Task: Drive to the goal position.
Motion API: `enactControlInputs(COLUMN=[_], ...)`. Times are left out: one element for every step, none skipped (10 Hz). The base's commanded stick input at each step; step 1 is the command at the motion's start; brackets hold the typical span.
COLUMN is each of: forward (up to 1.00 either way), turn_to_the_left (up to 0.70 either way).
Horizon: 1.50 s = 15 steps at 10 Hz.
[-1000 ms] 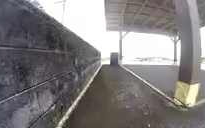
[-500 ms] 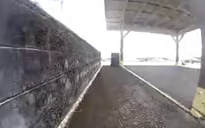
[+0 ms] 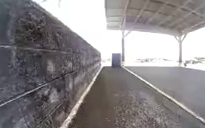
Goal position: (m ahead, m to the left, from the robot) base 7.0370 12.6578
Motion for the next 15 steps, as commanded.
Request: enactControlInputs(forward=[0.70,0.70,0.70,0.70,0.70,0.70,0.70,0.70,0.70,0.70,0.70,0.70,0.70,0.70,0.70], turn_to_the_left=[0.00,-0.21,-0.29,-0.16,0.00,0.00,0.00,0.00,0.00,0.00,0.00,0.00,0.00,0.00,0.00])
